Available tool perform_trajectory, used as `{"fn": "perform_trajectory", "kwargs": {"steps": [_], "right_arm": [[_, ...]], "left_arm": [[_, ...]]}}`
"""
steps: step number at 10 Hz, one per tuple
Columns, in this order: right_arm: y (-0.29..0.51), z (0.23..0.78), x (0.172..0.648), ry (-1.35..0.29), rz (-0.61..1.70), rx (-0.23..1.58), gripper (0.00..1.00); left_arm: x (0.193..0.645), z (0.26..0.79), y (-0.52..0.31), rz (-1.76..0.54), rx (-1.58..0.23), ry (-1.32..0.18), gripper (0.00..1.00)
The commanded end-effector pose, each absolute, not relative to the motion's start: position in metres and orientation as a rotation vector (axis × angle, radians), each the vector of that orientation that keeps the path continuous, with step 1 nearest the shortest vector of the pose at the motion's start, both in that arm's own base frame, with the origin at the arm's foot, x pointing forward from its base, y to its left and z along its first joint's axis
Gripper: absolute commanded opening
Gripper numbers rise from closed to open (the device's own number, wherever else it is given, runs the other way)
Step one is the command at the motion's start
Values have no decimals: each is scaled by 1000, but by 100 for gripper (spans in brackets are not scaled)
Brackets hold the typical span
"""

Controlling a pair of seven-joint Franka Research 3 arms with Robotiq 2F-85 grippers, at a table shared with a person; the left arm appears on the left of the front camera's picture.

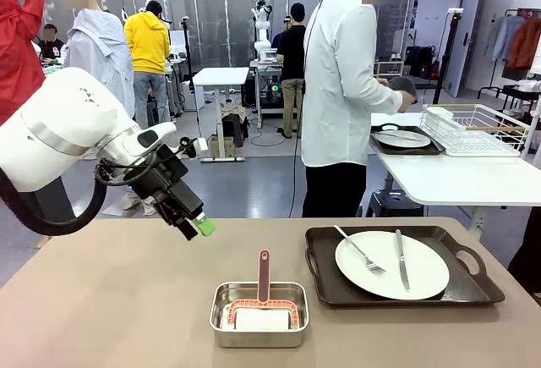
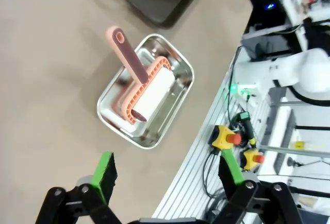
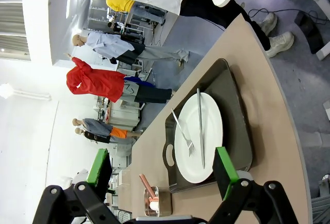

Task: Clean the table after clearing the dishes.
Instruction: When the left (or right) Handle tray is removed, use the left hand (or right hand) to clean the left (or right) side of the table with the Lint Roller.

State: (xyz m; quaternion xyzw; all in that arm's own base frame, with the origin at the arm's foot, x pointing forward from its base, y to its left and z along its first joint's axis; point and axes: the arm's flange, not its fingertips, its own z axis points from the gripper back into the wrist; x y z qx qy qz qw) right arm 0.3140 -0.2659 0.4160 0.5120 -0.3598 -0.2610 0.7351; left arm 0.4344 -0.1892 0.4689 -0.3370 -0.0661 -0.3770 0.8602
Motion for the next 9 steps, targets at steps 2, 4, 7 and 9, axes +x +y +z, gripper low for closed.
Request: {"fn": "perform_trajectory", "kwargs": {"steps": [2,4,7,9], "right_arm": [[-266,417,311,-797,-563,1131,100],[-266,417,311,-797,-563,1131,100],[-266,417,311,-797,-563,1131,100],[-266,417,311,-797,-563,1131,100]], "left_arm": [[426,473,-181,-766,-731,-149,100],[434,470,-183,-778,-713,-144,100],[478,471,-252,-1250,-531,-51,100],[502,477,-296,-1409,-455,45,100]]}}
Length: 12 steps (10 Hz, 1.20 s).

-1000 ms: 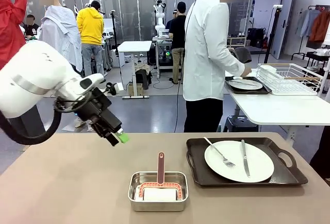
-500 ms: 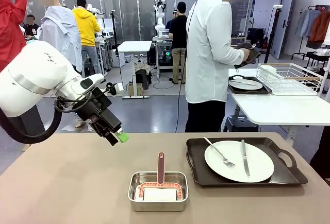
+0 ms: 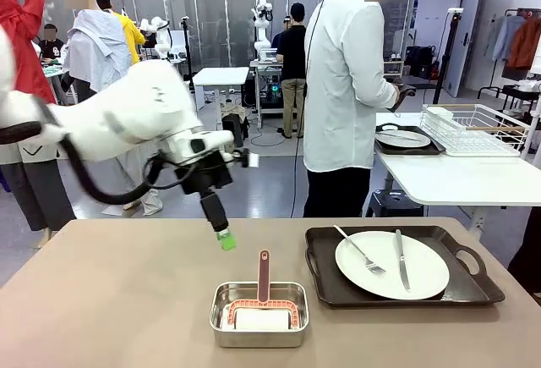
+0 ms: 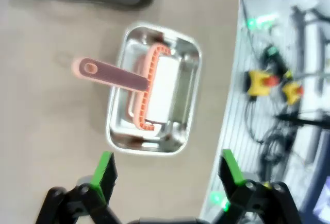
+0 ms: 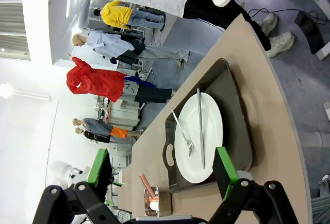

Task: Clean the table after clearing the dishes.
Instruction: When the left (or right) Handle tray is removed, use the left hand (or right hand) to clean the left (or right) side of the table with the Lint Roller.

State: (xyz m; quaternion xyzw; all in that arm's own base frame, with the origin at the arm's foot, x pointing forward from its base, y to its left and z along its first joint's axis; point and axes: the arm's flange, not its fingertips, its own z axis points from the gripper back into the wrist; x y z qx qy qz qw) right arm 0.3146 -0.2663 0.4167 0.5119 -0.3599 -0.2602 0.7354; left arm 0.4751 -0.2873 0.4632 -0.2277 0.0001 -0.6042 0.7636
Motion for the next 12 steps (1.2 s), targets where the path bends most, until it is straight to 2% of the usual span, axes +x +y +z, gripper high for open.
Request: {"fn": "perform_trajectory", "kwargs": {"steps": [1,3,6,10,12], "right_arm": [[-266,417,311,-797,-563,1131,100],[-266,417,311,-797,-563,1131,100],[-266,417,311,-797,-563,1131,100],[-266,417,311,-797,-563,1131,100],[-266,417,311,-797,-563,1131,100]], "left_arm": [[511,476,-316,-1462,-412,71,100],[529,471,-359,-1558,-408,117,100],[545,449,-392,-1586,-326,164,100],[567,414,-397,-1587,-431,319,100],[565,398,-397,-1577,-469,331,100]]}}
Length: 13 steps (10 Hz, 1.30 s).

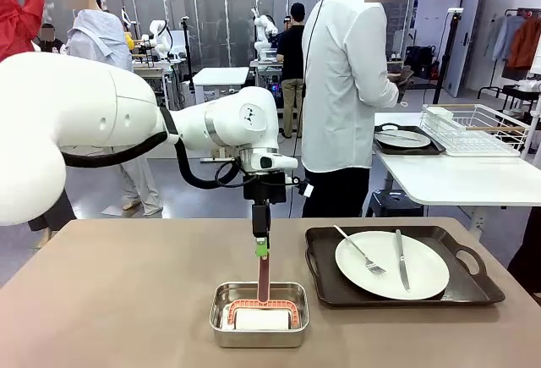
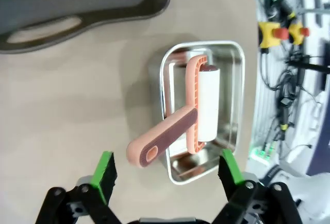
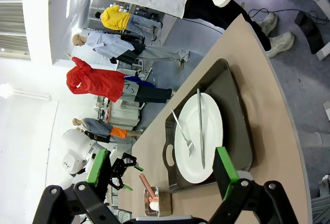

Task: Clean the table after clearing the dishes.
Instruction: When the left (or right) Handle tray is removed, use the left hand (or right hand) to clean the left (or right) side of the table with the Lint Roller.

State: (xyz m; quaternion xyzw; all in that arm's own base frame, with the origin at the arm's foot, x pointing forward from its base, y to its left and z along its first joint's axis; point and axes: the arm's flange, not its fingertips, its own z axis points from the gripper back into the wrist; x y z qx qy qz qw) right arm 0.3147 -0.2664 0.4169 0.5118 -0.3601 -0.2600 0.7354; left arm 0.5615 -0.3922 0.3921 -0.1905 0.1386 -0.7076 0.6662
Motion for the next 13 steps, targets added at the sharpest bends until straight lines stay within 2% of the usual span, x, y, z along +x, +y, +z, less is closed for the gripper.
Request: {"fn": "perform_trajectory", "kwargs": {"steps": [1,8,9,11,12,13], "right_arm": [[-266,417,311,-797,-563,1131,100],[-266,417,311,-797,-563,1131,100],[-266,417,311,-797,-563,1131,100],[-266,417,311,-797,-563,1131,100],[-266,417,311,-797,-563,1131,100],[-266,417,311,-797,-563,1131,100]], "left_arm": [[562,390,-397,-1570,-483,342,100],[549,353,-400,-1543,-535,433,100],[548,352,-403,-1545,-519,443,80],[548,353,-404,-1549,-511,443,20],[548,355,-403,-1547,-506,444,0],[549,355,-403,-1543,-497,453,0]]}}
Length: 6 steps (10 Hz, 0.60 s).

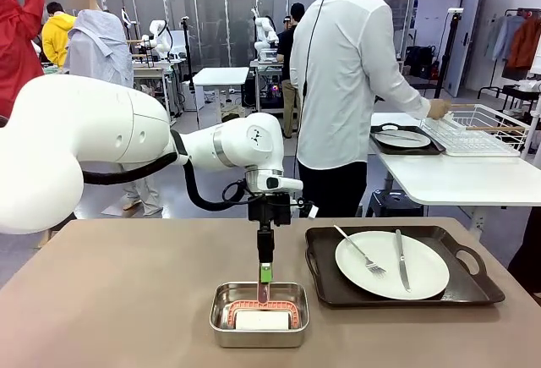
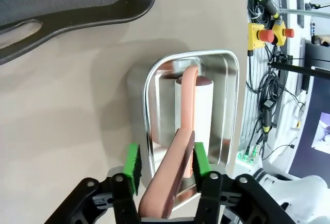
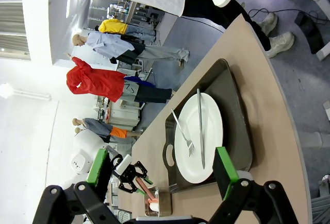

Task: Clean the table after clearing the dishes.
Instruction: When the left (or right) Handle tray is removed, use the left hand (or right hand) to clean the left (or right) side of the table with the Lint Roller.

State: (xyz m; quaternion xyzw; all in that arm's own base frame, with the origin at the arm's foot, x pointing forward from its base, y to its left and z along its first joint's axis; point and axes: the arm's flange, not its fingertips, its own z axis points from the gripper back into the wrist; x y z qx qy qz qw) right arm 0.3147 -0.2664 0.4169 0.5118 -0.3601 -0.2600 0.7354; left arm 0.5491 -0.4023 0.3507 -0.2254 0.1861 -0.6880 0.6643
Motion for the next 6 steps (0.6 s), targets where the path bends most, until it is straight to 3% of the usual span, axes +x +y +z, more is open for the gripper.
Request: {"fn": "perform_trajectory", "kwargs": {"steps": [1,6], "right_arm": [[-266,417,311,-797,-563,1131,100],[-266,417,311,-797,-563,1131,100]], "left_arm": [[549,355,-402,-1540,-493,461,0],[547,374,-400,-1472,-483,474,0]]}}
